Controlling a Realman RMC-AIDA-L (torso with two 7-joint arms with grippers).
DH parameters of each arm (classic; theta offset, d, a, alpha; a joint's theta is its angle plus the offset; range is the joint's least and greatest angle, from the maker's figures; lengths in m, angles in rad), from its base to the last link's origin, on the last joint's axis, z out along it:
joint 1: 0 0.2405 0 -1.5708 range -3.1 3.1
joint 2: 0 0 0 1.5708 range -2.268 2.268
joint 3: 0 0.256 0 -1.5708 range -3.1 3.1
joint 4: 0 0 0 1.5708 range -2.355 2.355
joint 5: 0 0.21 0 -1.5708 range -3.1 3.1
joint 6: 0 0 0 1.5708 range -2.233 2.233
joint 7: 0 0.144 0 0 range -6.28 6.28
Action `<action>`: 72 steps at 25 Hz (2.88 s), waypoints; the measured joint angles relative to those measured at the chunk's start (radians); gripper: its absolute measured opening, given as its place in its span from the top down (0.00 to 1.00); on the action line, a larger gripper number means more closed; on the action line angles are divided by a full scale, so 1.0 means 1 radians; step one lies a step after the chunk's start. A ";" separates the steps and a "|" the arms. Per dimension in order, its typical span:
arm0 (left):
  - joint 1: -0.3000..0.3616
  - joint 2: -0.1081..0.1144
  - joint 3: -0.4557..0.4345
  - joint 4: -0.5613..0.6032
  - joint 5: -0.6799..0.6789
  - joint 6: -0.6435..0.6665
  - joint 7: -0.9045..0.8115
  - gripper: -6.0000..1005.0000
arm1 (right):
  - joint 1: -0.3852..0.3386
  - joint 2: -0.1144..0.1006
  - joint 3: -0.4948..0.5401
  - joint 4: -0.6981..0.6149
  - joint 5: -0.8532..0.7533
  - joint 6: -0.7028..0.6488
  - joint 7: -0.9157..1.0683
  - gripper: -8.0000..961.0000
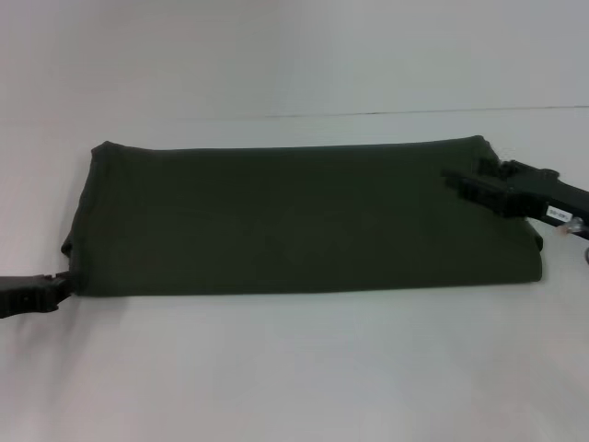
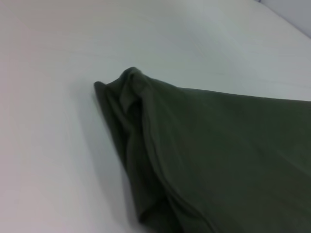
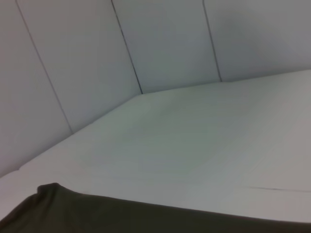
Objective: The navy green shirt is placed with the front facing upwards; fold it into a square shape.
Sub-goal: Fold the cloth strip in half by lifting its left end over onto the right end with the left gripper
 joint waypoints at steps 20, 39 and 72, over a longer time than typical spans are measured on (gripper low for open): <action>-0.005 -0.003 -0.001 0.006 -0.054 0.039 0.007 0.95 | -0.216 -0.001 0.001 -0.033 -0.007 -0.008 0.002 0.23; -0.013 -0.004 -0.001 0.007 -0.057 0.043 0.007 0.95 | -0.187 -0.001 -0.019 0.019 -0.009 0.040 0.012 0.27; 0.024 -0.002 -0.097 0.013 -0.057 0.201 0.181 0.95 | -0.259 0.001 -0.005 0.004 0.000 -0.094 -0.067 0.97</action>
